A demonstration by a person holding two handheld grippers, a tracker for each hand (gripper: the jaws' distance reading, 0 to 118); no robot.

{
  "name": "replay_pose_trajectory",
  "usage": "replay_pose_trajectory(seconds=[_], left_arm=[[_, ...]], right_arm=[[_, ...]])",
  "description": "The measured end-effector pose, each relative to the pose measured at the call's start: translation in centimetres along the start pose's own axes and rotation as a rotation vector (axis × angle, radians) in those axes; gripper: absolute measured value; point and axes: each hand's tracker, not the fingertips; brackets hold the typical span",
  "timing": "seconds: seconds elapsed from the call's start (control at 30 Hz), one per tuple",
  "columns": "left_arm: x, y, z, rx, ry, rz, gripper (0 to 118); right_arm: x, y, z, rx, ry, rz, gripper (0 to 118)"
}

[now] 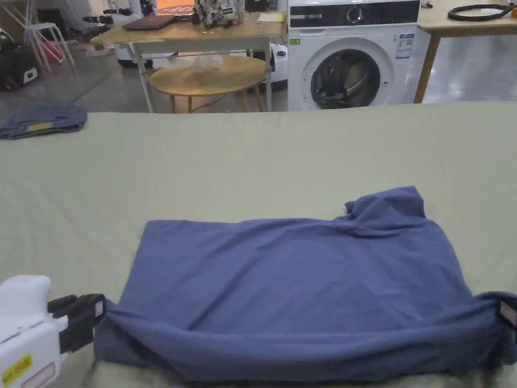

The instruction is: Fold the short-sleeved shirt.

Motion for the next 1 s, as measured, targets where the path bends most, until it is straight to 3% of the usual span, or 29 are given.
replay_pose_trajectory(seconds=[0.2, 0.23, 0.3, 0.37, 0.47, 0.67, 0.83, 0.87, 0.9, 0.93, 1.0], left_arm=[[-2.6, 3.7, -7.0, -0.067, -0.017, 0.111, 0], [-2.7, 3.8, -8.0, -0.078, -0.005, 0.128, 5], [-5.0, 3.7, -11.3, -0.128, -0.005, 0.165, 40], [-5.6, 3.6, -12.2, -0.15, -0.056, 0.191, 45], [-3.9, 4.0, -10.0, -0.101, -0.027, 0.142, 45], [1.3, 5.9, -2.5, 0.097, -0.069, 0.02, 45], [2.6, 5.9, 1.9, 0.256, -0.129, 0.005, 41], [3.2, 5.8, 2.5, 0.262, -0.121, -0.016, 27], [3.7, 5.7, 3.0, 0.249, -0.127, -0.027, 3], [4.1, 5.5, 3.2, 0.247, -0.136, -0.034, 0], [4.8, 4.8, 4.0, 0.241, -0.175, -0.039, 0]], right_arm=[[0.2, 2.9, -7.6, -0.059, -0.026, -0.055, 9], [0.2, 2.9, -8.3, -0.072, -0.029, -0.058, 25], [-0.1, 2.5, -9.6, -0.106, -0.04, -0.048, 55], [0.0, 2.0, -10.8, -0.145, -0.087, -0.001, 54], [0.1, 1.6, -9.9, -0.121, -0.053, 0.017, 54], [-1.3, 3.3, -3.8, 0.087, -0.018, 0.107, 54], [-3.4, 3.8, 1.3, 0.254, 0.018, 0.153, 42], [-3.7, 3.9, 1.8, 0.256, 0.026, 0.155, 28], [-4.3, 3.9, 2.7, 0.252, 0.041, 0.149, 14], [-4.5, 3.8, 3.1, 0.249, 0.065, 0.135, 3], [-4.9, 3.3, 3.6, 0.251, 0.083, 0.118, 0]])
